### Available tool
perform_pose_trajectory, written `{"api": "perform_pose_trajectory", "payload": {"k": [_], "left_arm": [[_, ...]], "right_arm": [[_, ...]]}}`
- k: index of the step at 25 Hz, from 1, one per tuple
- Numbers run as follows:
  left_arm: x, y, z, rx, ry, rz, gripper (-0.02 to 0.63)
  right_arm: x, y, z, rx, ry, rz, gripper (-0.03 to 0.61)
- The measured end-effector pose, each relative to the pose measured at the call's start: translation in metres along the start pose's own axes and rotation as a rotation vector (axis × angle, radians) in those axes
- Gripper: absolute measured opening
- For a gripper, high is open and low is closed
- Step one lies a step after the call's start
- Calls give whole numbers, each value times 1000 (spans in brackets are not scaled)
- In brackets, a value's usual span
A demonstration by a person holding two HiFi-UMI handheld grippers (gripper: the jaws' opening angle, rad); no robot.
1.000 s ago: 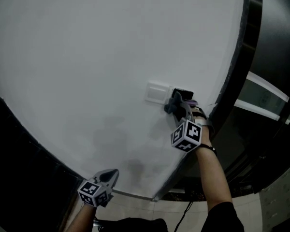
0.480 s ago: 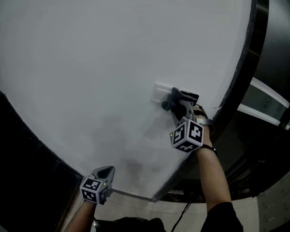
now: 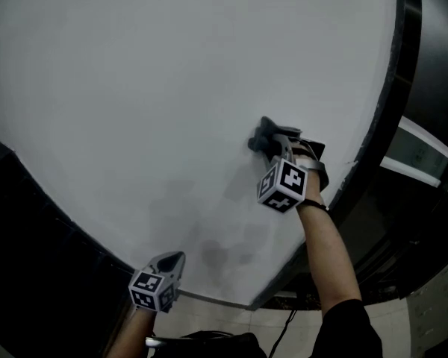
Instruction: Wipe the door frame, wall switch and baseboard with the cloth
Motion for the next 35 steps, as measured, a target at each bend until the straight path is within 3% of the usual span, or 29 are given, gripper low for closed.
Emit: {"api": "perform_pose_trajectory", "payload": {"k": [8, 13, 23, 31, 35], "left_arm": [[11, -6, -12, 21, 53, -9, 2], [6, -21, -18, -22, 96, -51, 2], [-2, -15, -31, -41, 117, -12, 2], [-5, -28, -20, -126, 143, -17, 2], [0, -30, -10, -220, 125, -21, 2]], "right_arm": [[16, -3, -7, 14, -22, -8, 86], [29, -5, -9, 16, -45, -25, 86], [48, -3, -14, 2, -87, -8, 86], [54, -7, -13, -17, -114, -6, 86], [40, -13, 4, -56, -64, 2, 86]]}}
Point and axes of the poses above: the fingertips, and each gripper's own axes: z backward along the fingers, x to its left, y out of its underside, the point moved 9 cm from there along z, backward along the fingers, and after that the axes turned 15 degrees about z, right-handed, at the moved point
